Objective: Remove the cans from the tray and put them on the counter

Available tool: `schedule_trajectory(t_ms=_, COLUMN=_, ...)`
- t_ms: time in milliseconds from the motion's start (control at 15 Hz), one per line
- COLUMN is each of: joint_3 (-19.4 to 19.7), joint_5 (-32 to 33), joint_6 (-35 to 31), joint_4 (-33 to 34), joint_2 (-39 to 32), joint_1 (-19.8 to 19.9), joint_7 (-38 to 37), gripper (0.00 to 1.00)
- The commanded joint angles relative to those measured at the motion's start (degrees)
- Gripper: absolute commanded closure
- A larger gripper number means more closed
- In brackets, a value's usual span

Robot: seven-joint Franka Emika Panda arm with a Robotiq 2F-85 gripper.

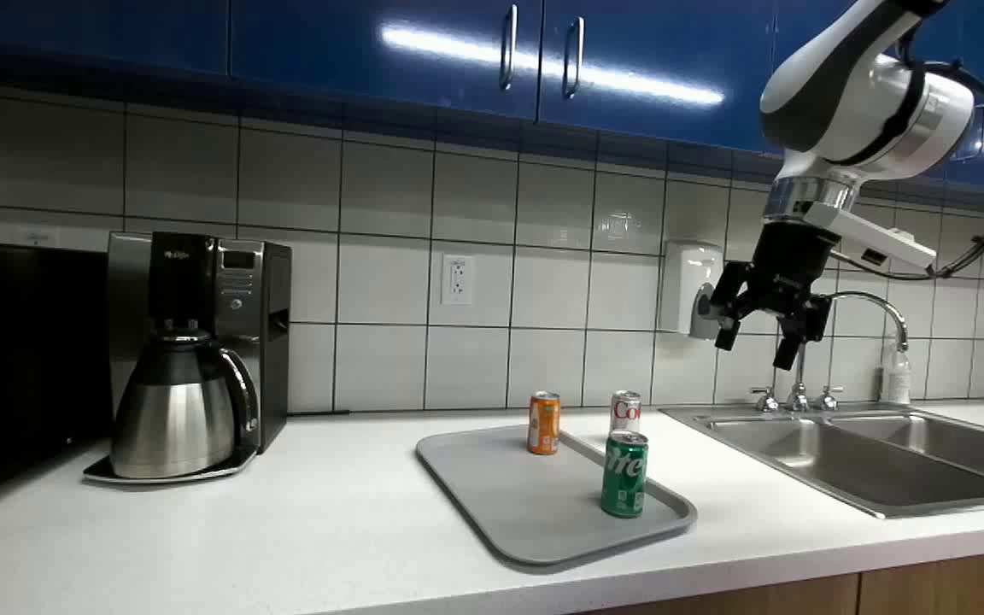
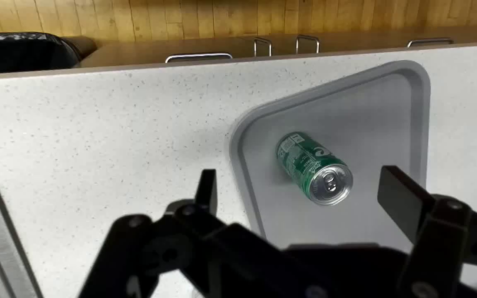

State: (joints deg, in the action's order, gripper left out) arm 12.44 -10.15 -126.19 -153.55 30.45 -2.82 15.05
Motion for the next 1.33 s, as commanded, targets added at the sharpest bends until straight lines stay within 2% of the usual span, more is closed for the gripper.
schedule_trajectory(t_ms=0, joint_3=-1.13, joint_5=-0.69, joint_6=0.25, joint_4=0.11, joint_2=-0.15, joint_1=1.17, joint_7=0.54, gripper=0.00)
schedule_trajectory(t_ms=600, joint_3=-1.13, joint_5=-0.69, joint_6=0.25, joint_4=0.11, joint_2=-0.19, joint_1=1.17, joint_7=0.54, gripper=0.00)
schedule_trajectory(t_ms=1267, joint_3=-6.15, joint_5=-0.60, joint_6=-9.02, joint_4=-0.19, joint_2=-4.74, joint_1=-1.40, joint_7=-0.78, gripper=0.00)
